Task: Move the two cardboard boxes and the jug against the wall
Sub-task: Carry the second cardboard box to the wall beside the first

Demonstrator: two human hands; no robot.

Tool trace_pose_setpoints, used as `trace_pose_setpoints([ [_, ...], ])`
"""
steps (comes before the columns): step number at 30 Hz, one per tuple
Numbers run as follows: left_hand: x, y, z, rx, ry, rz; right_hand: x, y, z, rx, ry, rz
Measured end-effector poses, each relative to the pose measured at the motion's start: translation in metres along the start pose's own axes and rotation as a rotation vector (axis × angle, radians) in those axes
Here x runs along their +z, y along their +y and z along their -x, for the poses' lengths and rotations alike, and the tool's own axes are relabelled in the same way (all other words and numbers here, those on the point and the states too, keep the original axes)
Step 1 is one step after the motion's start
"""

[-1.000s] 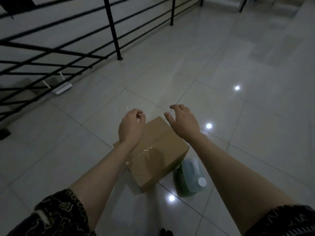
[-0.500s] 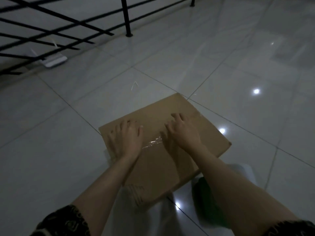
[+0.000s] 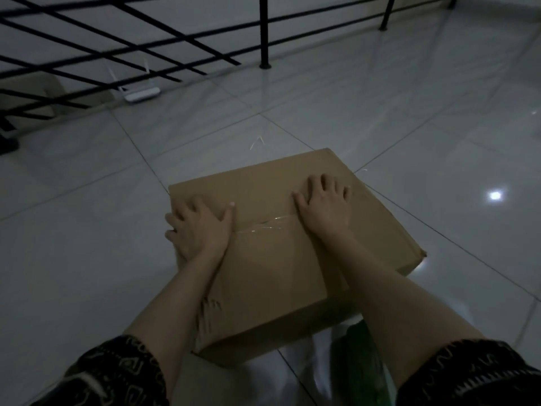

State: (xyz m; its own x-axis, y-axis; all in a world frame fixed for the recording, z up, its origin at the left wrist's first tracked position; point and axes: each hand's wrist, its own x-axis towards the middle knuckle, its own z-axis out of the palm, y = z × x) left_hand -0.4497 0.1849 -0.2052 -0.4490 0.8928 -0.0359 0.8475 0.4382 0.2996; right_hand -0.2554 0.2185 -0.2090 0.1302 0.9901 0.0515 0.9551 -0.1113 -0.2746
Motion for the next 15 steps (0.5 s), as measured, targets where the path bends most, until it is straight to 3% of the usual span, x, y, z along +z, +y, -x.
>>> trace_pose_setpoints([
  [8, 0.025, 0.034, -0.033, 0.115, 0.106, -0.032, 0.001, 0.026, -0.03, 0.161, 0.056, 0.034],
  [15, 0.023, 0.035, -0.036, 0.134, 0.085, 0.062, -0.008, 0.042, -0.031, 0.284, 0.13, 0.033],
])
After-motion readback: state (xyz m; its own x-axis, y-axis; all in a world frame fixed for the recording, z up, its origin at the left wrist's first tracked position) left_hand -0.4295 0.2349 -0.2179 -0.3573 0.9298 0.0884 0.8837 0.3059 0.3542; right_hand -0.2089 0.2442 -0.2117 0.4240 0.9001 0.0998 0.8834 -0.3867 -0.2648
